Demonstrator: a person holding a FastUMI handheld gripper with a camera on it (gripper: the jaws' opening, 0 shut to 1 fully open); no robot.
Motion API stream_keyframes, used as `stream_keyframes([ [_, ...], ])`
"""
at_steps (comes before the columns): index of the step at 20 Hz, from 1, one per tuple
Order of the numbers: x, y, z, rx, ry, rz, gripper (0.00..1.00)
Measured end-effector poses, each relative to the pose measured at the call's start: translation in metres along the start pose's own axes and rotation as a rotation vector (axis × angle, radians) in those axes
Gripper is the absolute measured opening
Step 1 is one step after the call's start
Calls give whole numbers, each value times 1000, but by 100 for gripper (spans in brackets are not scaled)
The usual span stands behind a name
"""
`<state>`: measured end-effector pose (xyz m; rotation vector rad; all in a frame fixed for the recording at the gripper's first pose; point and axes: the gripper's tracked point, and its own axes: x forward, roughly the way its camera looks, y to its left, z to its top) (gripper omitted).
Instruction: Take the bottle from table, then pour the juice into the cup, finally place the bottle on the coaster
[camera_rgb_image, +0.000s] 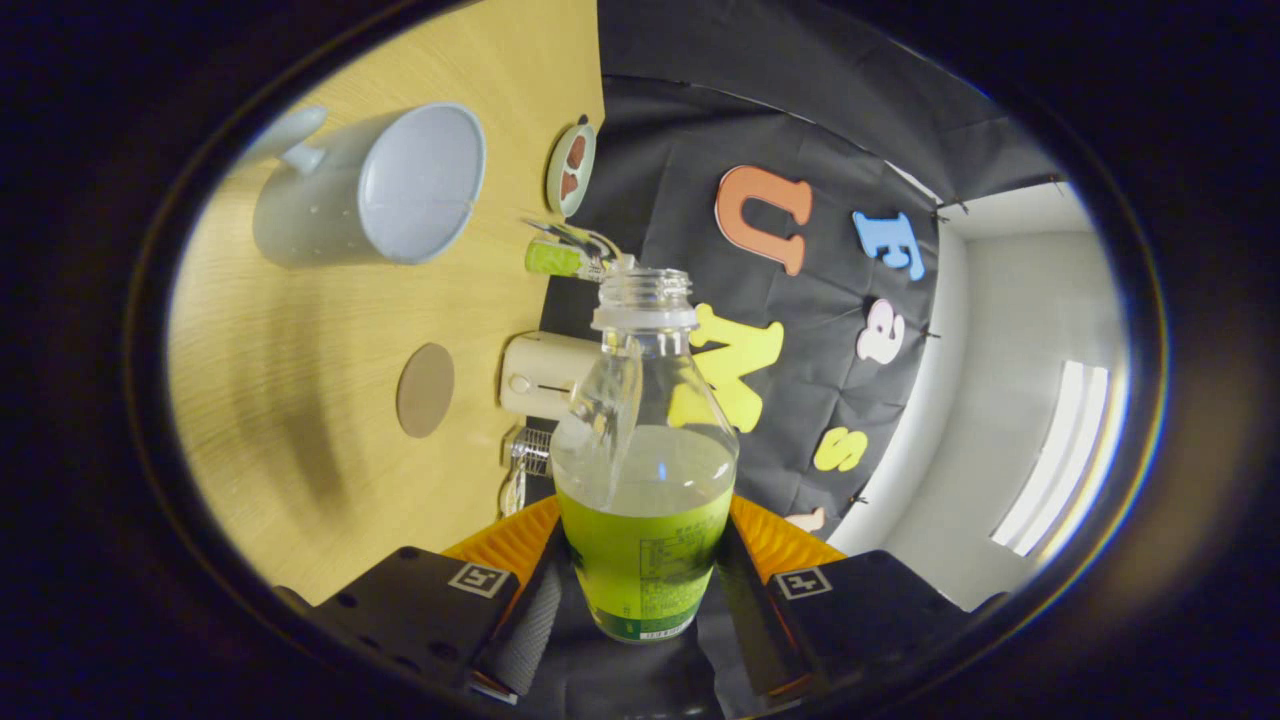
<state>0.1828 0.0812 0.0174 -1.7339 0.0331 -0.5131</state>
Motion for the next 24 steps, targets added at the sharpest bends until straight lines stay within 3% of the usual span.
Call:
stream_keyframes([
  [24, -2, -23, 6, -167, 34, -116, 81],
])
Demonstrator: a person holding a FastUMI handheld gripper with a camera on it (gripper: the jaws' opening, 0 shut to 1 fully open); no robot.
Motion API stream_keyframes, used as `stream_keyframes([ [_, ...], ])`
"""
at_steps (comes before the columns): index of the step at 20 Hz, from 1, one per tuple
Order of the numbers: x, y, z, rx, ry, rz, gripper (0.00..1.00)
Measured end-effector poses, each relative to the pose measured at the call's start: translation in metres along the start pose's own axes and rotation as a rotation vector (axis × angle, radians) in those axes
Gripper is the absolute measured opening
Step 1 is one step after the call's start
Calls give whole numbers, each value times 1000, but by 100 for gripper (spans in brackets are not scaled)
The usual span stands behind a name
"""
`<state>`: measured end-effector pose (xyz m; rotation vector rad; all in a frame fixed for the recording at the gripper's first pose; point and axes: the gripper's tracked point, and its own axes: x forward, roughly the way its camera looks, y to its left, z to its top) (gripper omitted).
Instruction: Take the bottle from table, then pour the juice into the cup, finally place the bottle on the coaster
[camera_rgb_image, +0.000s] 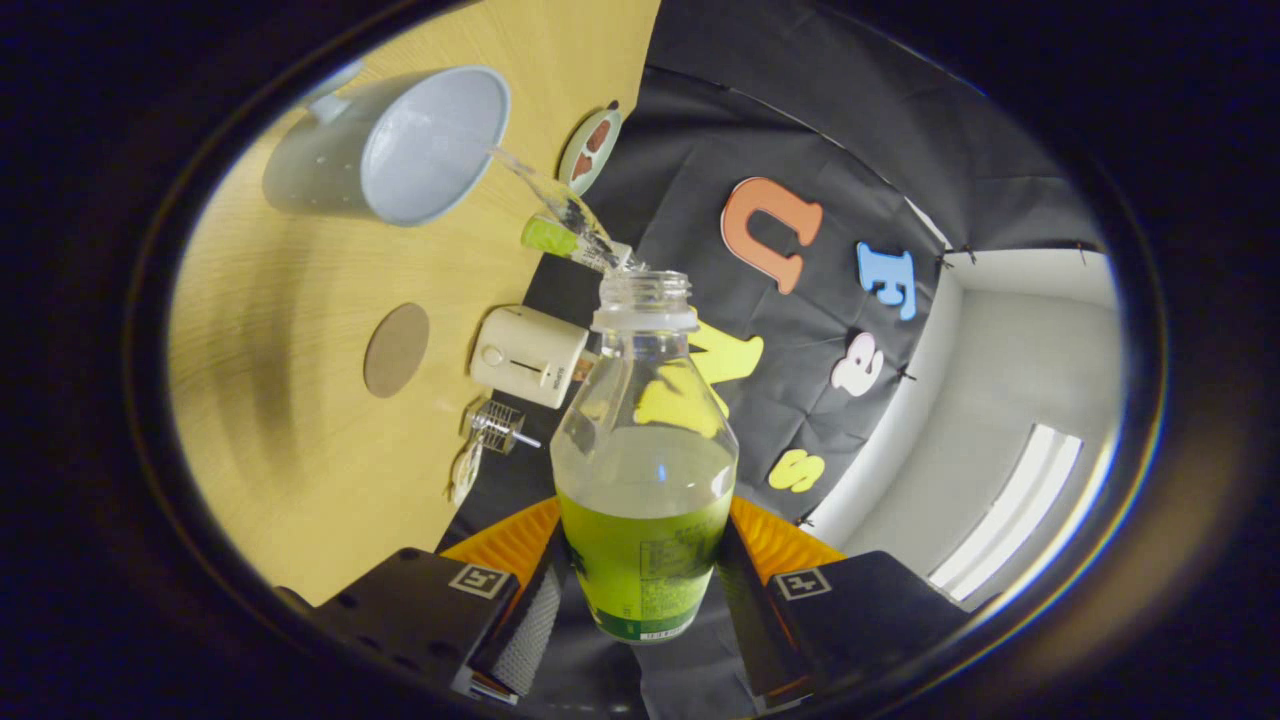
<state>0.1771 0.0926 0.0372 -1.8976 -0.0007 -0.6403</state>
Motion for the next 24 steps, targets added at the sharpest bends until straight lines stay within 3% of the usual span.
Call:
stream_keyframes([
  [18, -9, -30, 5, -108, 1, -145, 81],
  [24, -6, -37, 10, -141, -25, -157, 81],
])
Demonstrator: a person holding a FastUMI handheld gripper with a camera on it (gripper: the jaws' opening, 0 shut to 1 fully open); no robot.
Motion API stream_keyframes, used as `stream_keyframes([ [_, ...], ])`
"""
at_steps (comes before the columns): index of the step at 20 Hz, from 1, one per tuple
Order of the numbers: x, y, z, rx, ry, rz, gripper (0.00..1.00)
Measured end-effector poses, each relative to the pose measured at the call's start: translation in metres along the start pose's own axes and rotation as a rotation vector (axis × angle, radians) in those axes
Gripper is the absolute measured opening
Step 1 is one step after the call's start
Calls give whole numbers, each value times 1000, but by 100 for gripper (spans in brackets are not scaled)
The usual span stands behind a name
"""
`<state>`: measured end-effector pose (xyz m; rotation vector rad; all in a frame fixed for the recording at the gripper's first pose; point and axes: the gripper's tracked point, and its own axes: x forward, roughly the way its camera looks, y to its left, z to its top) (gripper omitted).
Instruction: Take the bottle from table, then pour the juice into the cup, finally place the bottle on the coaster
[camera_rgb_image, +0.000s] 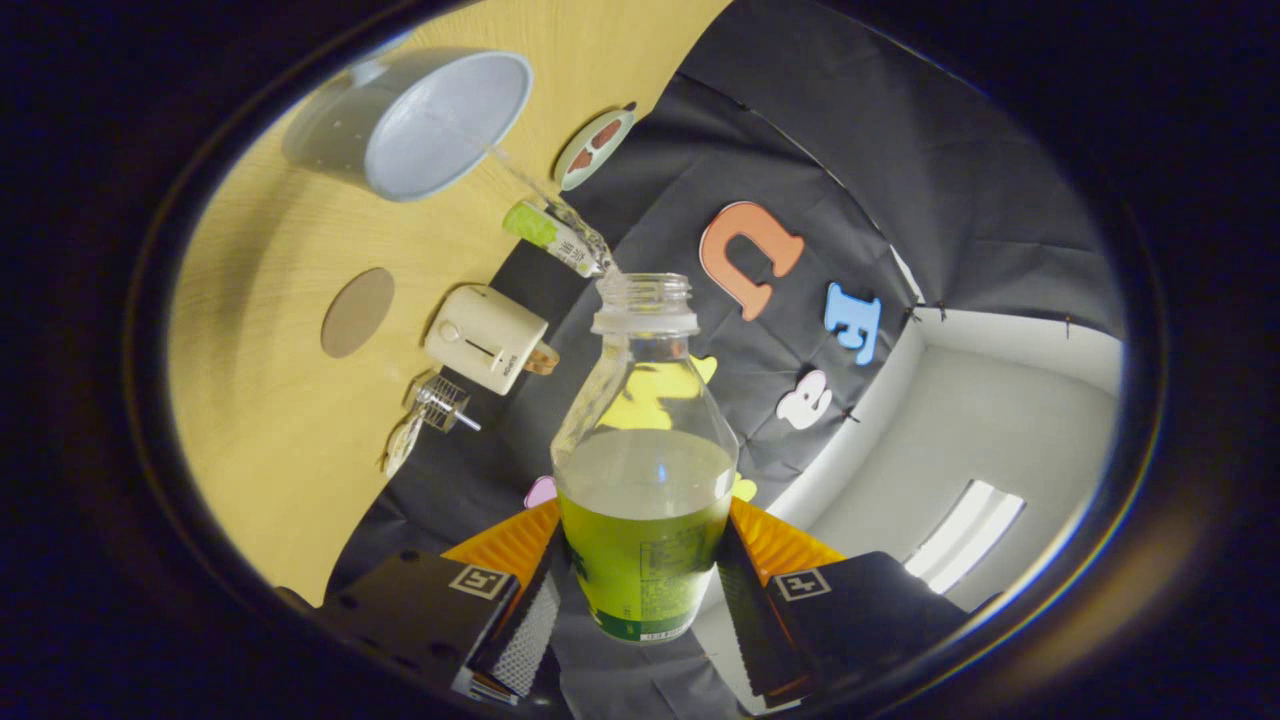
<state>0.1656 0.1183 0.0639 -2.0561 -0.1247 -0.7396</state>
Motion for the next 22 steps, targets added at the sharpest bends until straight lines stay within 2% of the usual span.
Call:
stream_keyframes([
  [22, 13, -57, 2, -92, -66, -93, 80],
])
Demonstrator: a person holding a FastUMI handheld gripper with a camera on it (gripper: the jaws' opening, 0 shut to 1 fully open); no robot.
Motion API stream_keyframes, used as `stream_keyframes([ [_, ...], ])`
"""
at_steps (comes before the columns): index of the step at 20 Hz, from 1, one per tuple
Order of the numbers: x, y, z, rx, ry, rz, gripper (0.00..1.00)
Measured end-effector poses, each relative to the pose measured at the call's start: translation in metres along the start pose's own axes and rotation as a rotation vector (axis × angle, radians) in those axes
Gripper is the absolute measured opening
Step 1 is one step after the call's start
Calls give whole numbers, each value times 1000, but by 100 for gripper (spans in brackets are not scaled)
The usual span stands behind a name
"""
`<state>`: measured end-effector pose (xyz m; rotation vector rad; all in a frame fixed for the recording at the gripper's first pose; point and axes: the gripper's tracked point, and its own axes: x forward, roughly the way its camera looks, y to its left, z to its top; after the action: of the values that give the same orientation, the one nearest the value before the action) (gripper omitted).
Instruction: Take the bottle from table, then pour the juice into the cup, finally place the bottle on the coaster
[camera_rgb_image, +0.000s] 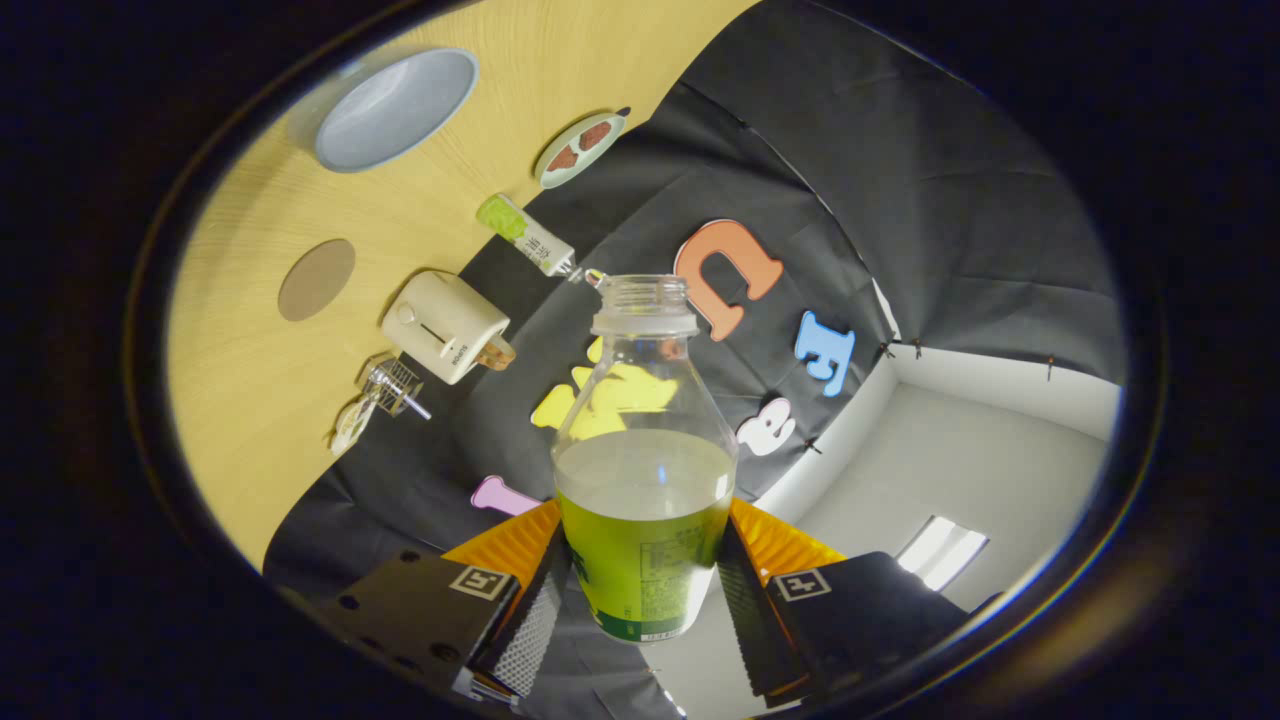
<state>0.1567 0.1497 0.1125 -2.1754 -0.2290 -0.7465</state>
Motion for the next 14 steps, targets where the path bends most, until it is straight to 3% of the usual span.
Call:
stream_keyframes([
  [8, -4, 18, 3, 60, -5, 42, 81],
  [14, -30, 87, 7, 452, 43, 375, 81],
])
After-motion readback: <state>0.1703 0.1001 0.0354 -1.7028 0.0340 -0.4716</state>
